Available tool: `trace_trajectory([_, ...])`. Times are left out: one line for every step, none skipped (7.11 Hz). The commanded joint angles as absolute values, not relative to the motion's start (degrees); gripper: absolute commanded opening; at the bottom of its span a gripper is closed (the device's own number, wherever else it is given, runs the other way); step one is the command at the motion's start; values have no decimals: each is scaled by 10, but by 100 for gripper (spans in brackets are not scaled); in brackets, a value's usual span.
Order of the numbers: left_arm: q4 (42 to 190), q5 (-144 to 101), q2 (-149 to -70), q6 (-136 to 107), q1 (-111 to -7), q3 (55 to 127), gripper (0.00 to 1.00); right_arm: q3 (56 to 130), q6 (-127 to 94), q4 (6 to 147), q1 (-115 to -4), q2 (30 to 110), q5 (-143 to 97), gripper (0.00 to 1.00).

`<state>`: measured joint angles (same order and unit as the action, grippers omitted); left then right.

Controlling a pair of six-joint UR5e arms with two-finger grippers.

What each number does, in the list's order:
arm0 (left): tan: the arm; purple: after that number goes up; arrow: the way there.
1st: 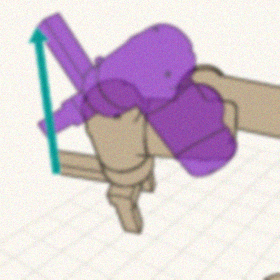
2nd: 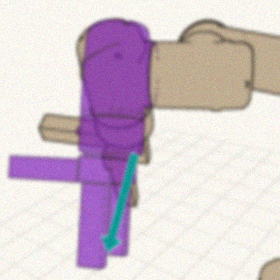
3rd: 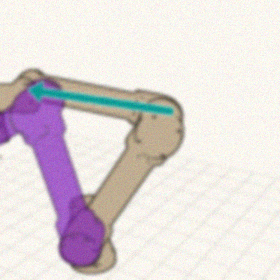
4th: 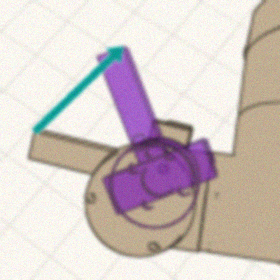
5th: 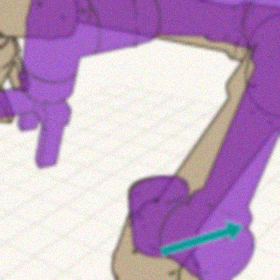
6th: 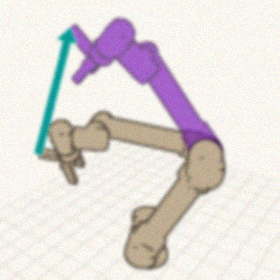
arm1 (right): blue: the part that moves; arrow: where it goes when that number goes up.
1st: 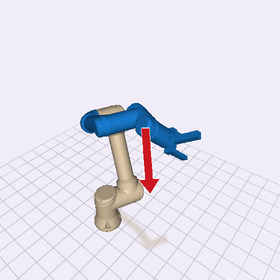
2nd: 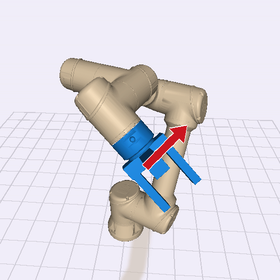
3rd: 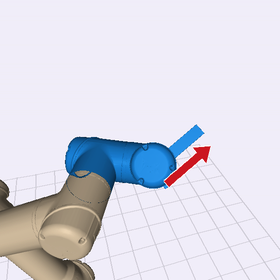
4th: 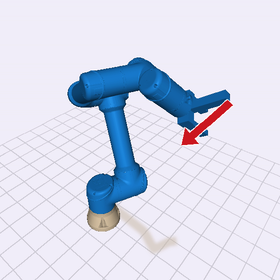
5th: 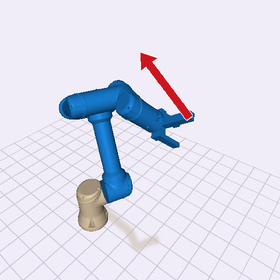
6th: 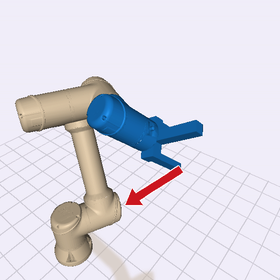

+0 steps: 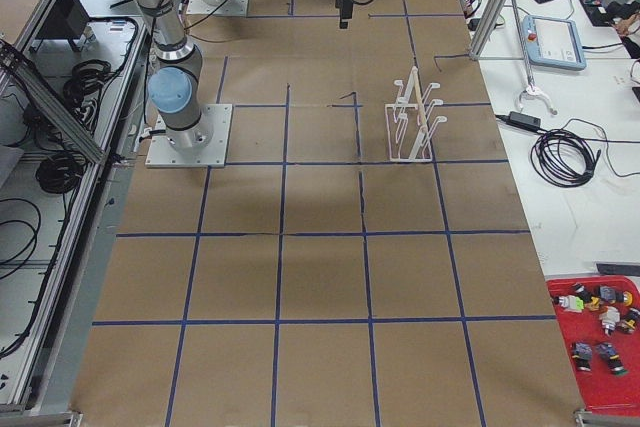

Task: Transfer IKEA cup to right arm and place on rack

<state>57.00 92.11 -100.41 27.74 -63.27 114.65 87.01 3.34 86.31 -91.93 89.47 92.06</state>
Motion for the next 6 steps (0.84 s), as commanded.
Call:
trace_trajectory([590,920,-972,279,-634,1136,0,870,33,863,-919,895,921,100])
trace_trajectory([640,919,-955,279,-635,1105,0,870,33,864,-919,893,921,100])
trace_trajectory([724,918,-953,278,-639,1040,0,870,26,872,-919,893,920,100])
trace_trajectory([823,914,-954,276,-644,959,0,876,-35,913,-920,892,907,100])
trace_trajectory([910,913,-961,272,-655,888,0,897,-115,952,-920,879,856,100])
trace_trajectory([953,909,-962,271,-675,840,0,923,-199,1010,-920,879,797,100])
